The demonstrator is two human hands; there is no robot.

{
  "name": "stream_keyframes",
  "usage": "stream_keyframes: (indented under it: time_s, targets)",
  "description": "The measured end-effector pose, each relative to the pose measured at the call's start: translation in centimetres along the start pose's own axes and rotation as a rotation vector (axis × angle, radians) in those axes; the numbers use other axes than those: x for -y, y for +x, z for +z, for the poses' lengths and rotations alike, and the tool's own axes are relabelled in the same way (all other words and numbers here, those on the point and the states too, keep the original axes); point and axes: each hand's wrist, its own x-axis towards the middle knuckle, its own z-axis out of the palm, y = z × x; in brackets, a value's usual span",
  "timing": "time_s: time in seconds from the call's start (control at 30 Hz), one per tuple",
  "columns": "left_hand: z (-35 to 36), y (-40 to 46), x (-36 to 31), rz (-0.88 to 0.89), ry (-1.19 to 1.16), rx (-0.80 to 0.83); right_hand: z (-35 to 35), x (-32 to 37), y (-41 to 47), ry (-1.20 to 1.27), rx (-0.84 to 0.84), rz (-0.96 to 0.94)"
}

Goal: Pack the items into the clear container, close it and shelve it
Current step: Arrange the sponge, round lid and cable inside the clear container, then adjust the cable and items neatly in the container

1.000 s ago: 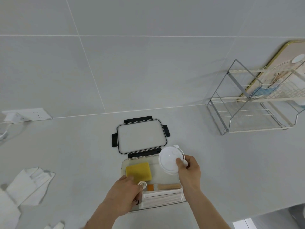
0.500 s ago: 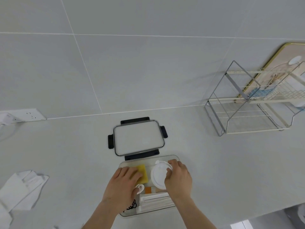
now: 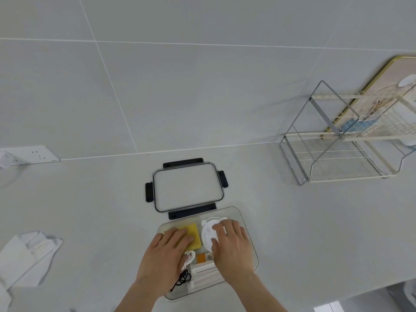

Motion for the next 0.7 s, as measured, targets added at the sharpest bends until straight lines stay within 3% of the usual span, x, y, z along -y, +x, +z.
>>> stream_keyframes:
  time_s: [0.17,0.5,0.6,0.7]
  targets:
    - [-0.2,0.1,-0.4,-0.078,-0.044,0.037,0.5,-1.5,0.1,-0.006,0.188,0.014]
    - [-0.5,1.7,0.2,-0.087,-0.032,0.093,1.3,-1.3,0.3,-0.067,0.177,0.079]
    - [-0.7,1.8,0.2,-0.073,-0.035,0.061,0.9,-1.0,0.0,-0.054,0.192,0.102]
    - [-1.0,1.4,0.2,-0.120,-0.108,-0.087,0.0,-0.6,0.1,0.045,0.031,0.062]
